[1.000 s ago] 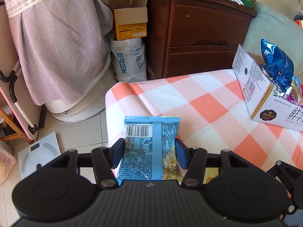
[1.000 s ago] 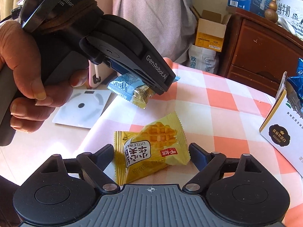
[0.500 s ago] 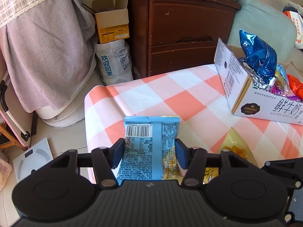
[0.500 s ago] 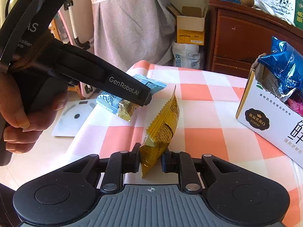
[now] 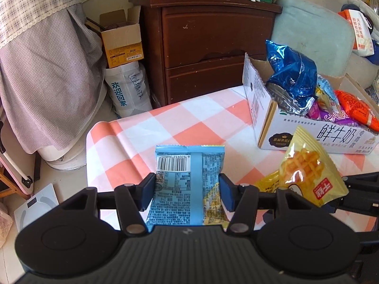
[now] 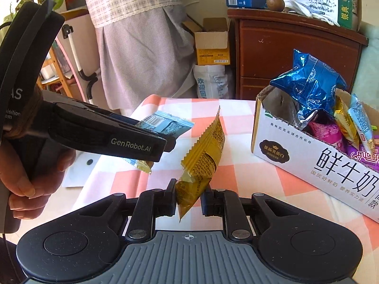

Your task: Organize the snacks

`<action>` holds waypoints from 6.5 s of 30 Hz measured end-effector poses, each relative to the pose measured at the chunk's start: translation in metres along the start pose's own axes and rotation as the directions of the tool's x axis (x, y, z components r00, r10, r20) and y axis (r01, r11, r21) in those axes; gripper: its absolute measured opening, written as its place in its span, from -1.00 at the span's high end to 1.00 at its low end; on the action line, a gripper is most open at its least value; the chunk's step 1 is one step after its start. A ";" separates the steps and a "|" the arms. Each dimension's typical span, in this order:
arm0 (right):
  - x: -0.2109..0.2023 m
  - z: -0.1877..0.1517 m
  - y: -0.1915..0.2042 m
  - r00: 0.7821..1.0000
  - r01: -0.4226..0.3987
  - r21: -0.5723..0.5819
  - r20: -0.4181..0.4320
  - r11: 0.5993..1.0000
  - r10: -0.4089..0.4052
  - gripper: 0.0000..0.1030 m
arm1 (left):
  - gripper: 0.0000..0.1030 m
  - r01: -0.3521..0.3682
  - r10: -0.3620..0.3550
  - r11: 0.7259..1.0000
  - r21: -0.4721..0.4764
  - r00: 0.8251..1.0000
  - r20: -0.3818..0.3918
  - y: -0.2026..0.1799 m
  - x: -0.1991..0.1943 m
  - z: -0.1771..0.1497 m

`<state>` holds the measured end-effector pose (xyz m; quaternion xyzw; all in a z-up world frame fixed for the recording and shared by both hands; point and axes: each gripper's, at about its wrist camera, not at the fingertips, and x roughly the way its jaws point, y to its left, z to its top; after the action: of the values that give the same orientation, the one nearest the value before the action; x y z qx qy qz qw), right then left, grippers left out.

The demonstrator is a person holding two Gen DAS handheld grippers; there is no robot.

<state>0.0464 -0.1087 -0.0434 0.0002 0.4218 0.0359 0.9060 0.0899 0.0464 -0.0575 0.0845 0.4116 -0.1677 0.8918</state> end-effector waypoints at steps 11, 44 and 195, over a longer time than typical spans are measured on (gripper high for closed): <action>-0.025 0.001 -0.019 0.998 0.054 0.004 0.021 0.999 -0.054 0.66 | -0.07 -0.007 0.005 0.998 0.056 1.000 0.029 -0.030 -0.009 0.004; -0.115 0.041 -0.104 0.958 0.156 0.194 0.209 0.968 -0.196 0.66 | -0.07 0.008 -0.017 0.999 0.039 0.972 0.236 -0.091 -0.046 0.056; -0.089 0.024 -0.166 0.834 0.551 0.241 -0.174 0.799 -0.523 -0.90 | -0.93 -0.193 0.197 0.973 0.129 0.980 -0.022 -0.173 -0.009 0.068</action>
<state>0.0185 -0.2796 0.0346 0.0073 0.4493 -0.2828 0.8474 0.0687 -0.1323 -0.0086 0.1836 0.4051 -0.1037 0.8896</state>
